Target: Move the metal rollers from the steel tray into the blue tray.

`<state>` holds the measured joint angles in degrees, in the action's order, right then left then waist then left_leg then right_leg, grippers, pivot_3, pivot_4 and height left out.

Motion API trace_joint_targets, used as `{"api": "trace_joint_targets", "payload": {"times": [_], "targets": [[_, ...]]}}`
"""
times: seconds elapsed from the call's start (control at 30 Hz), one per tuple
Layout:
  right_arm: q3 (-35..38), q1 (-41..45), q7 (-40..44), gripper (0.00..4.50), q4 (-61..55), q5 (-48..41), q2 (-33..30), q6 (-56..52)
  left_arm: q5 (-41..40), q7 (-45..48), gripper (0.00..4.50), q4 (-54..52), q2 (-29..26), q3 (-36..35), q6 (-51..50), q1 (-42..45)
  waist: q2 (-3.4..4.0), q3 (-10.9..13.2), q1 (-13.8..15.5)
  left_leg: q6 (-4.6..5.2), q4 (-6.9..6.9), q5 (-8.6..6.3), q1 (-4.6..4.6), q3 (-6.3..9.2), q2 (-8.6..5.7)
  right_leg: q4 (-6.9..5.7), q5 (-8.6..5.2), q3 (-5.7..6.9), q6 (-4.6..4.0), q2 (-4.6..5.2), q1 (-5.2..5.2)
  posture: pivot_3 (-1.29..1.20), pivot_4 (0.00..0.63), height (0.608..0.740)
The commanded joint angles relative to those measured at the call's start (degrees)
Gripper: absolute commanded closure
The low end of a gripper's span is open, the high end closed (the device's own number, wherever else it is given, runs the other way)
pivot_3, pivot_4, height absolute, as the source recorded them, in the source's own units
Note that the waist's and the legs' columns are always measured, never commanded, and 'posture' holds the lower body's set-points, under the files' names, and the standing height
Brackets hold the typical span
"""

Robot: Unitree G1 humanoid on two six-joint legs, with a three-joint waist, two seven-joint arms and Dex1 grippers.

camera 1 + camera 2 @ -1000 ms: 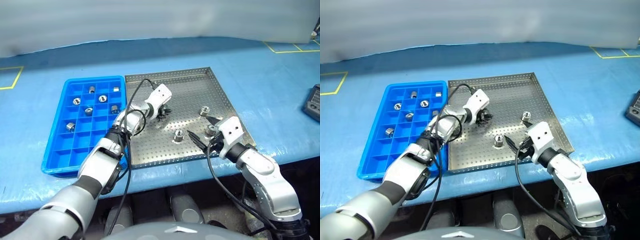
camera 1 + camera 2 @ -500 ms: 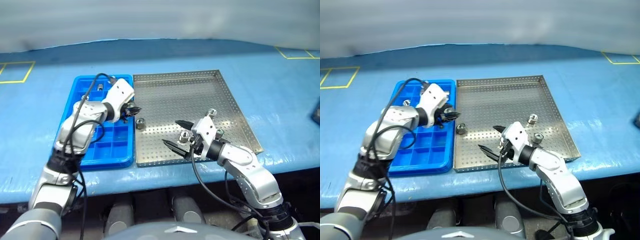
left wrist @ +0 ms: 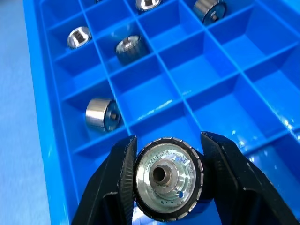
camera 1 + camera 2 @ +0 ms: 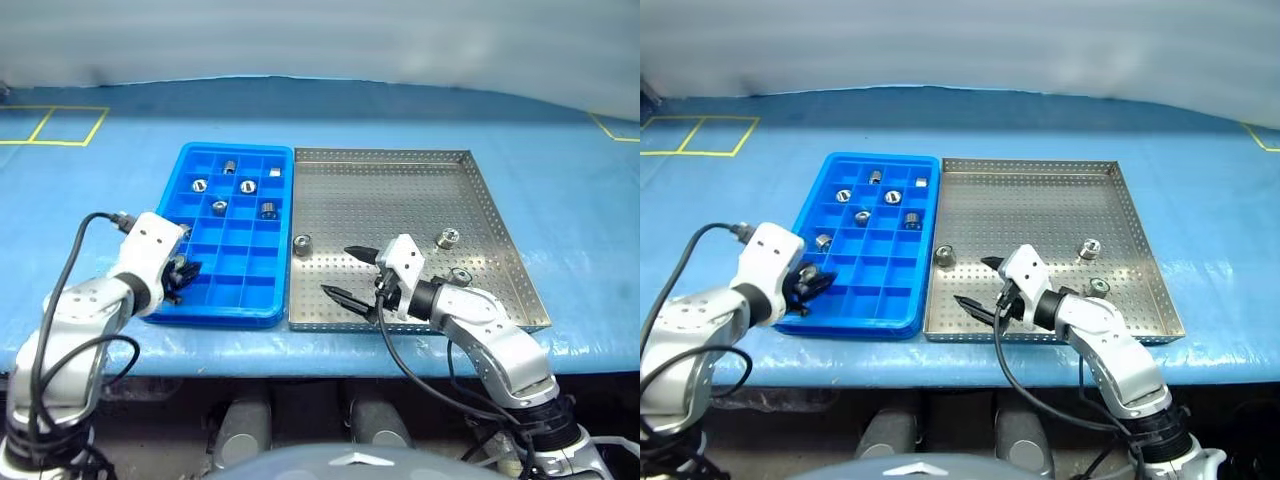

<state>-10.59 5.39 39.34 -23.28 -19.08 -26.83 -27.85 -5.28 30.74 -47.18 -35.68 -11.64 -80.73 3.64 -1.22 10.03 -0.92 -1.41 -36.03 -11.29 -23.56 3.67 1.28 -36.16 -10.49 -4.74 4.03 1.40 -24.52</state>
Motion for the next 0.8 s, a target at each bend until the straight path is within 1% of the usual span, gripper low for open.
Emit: {"api": "trace_joint_targets", "payload": {"times": [0.03, 0.23, 0.3, 0.37, 0.4, 0.43, 0.53, 0.63, 0.7, 0.8], "targets": [[0.9, 0.9, 0.8, 0.0, -0.2, -0.6, -0.2, 0.8, -0.3, -1.9, 2.63, -2.2, -0.6, -2.5, -1.5, -1.4, 0.0, 0.0, 0.4, 0.0, 0.0, 0.0, 0.0, 0.01, 0.01, 0.0, 0.0, 0.03, -0.01, 0.0, 0.0, 0.18, 0.15, 0.74], [0.8, 2.4, 0.8, 0.0, 0.7, -0.4, 0.3, 0.7, -0.6, -4.5, 2.63, 0.7, -0.4, -0.3, 1.0, -3.6, -0.01, 0.0, 1.1, -0.01, -0.04, 0.0, -0.01, 0.08, 0.02, 0.05, -0.01, 0.15, -0.03, 0.03, 0.04, 0.19, 0.15, 0.74], [0.6, 2.4, 0.9, 0.0, 0.5, -0.3, 0.2, 0.7, -0.6, -4.9, 1.89, 1.8, -0.9, 0.4, 2.9, -3.6, -0.01, 0.0, 1.2, -0.01, -0.02, 0.0, -0.02, 0.07, 0.02, 0.06, -0.01, 0.15, -0.03, 0.04, 0.03, 0.19, 0.15, 0.74], [0.6, 2.4, 0.7, 0.0, 0.3, -0.1, 0.1, 0.7, -0.6, -5.4, 1.28, 2.7, -1.4, 1.1, 3.7, -3.3, -0.01, 0.0, 1.2, -0.01, 0.03, 0.0, -0.03, 0.08, 0.02, 0.07, -0.01, 0.18, -0.04, 0.04, 0.02, 0.19, 0.15, 0.74], [0.8, 2.3, 0.5, 0.0, 0.0, 0.0, 0.0, 0.6, -0.6, -5.9, 0.9, 3.1, -1.2, 1.1, 3.2, -2.8, -0.01, 0.0, 1.2, -0.01, 0.05, 0.0, -0.03, 0.09, 0.02, 0.07, -0.02, 0.18, -0.05, 0.04, 0.01, 0.17, 0.15, 0.74], [1.0, 2.1, 0.3, 0.0, -0.3, 0.1, -0.1, 0.5, -1.0, -6.1, 0.65, 3.1, -0.4, 0.6, 2.7, -2.1, -0.01, 0.0, 1.3, -0.01, 0.07, 0.0, -0.02, 0.07, 0.02, 0.08, -0.02, 0.18, -0.06, 0.05, 0.01, 0.17, 0.15, 0.74], [1.6, 1.5, -0.2, 0.0, -1.2, 0.0, -0.3, 0.4, -3.7, -5.0, 0.65, 2.6, 2.5, -1.5, 4.2, -0.1, -0.01, 0.0, 1.3, -0.01, 0.07, 0.0, -0.04, 0.08, 0.02, 0.09, -0.02, 0.19, -0.06, 0.05, 0.01, 0.15, 0.15, 0.74], [2.1, 0.7, -1.2, 0.0, -1.8, 0.7, -0.7, 0.0, -8.2, -2.4, 0.65, 2.2, 6.1, -2.5, 9.5, 2.6, -0.03, 0.0, 1.3, -0.02, 0.03, 0.0, -0.06, 0.09, 0.02, 0.11, -0.02, 0.23, -0.05, 0.06, 0.03, 0.14, 0.15, 0.74], [3.2, -0.3, -2.7, 0.0, -2.4, 2.1, -2.1, -0.8, -12.3, 0.7, 0.65, 3.4, 8.6, 0.2, 13.7, 6.8, -0.03, 0.0, 1.6, -0.02, 0.01, 0.0, -0.05, 0.09, 0.02, 0.11, -0.02, 0.22, -0.05, 0.06, 0.04, 0.13, 0.15, 0.74], [4.6, -2.2, -6.4, 0.0, -3.8, 6.3, -5.8, -4.4, -14.3, 3.6, 0.65, 9.5, 11.2, 8.5, 19.5, 15.0, -0.02, 0.0, 2.5, -0.03, -0.11, 0.01, -0.11, 0.08, -0.01, 0.12, -0.01, 0.24, -0.05, 0.09, 0.08, 0.11, 0.15, 0.74]]}}
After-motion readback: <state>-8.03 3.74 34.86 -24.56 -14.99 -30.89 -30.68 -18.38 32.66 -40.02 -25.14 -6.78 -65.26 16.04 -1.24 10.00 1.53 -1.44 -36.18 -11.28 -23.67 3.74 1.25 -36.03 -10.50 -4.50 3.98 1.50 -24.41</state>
